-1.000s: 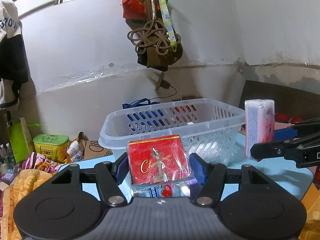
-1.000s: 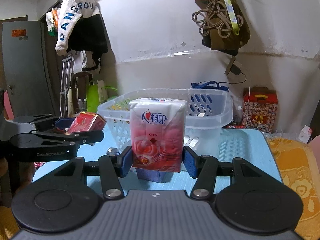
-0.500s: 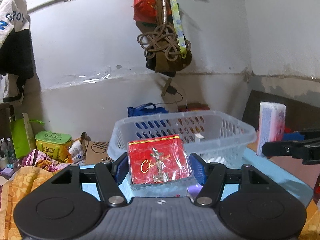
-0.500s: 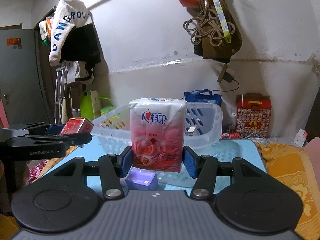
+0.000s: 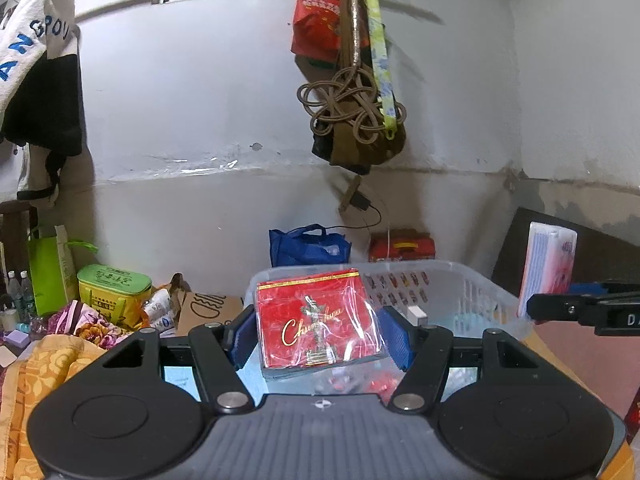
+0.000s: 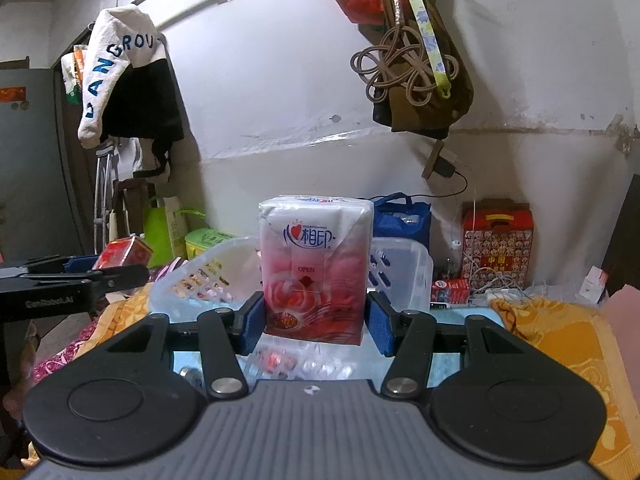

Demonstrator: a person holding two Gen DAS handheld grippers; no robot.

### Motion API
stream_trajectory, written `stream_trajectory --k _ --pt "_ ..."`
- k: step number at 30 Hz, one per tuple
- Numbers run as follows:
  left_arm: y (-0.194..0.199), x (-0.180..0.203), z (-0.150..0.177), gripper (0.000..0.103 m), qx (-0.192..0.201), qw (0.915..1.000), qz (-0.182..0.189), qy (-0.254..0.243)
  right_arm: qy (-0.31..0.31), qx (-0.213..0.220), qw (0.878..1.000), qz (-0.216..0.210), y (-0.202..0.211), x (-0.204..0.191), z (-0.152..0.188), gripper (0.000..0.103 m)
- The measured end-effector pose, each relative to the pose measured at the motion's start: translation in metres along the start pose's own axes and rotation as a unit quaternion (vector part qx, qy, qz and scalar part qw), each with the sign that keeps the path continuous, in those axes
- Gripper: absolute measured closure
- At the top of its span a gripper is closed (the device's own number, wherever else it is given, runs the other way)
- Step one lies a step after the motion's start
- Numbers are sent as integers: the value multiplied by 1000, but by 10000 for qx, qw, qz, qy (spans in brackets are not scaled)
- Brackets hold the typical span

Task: Organize objects
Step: 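Lift the tissue pack with the right tool while the left tool carries the red box over the basket, then open the right tool over the basket while the left tool releases the red box into it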

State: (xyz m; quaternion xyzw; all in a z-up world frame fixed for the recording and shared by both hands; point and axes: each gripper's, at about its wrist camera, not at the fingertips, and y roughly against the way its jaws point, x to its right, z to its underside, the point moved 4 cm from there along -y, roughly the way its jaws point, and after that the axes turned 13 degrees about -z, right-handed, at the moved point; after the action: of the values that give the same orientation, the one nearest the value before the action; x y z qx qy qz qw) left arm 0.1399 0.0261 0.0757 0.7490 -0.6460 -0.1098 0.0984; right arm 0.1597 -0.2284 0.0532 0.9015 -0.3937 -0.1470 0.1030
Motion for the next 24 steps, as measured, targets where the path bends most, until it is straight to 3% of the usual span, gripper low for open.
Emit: stream_trajectory --k 13,24 --pt "-30 6 -24 35 -140 9997 -129 141 1 -370 9991 202 -41 6 -9 46" --pt "-85 17 -21 35 -706 9970 -319 61 -57 -687 9970 352 -74 25 -9 47"
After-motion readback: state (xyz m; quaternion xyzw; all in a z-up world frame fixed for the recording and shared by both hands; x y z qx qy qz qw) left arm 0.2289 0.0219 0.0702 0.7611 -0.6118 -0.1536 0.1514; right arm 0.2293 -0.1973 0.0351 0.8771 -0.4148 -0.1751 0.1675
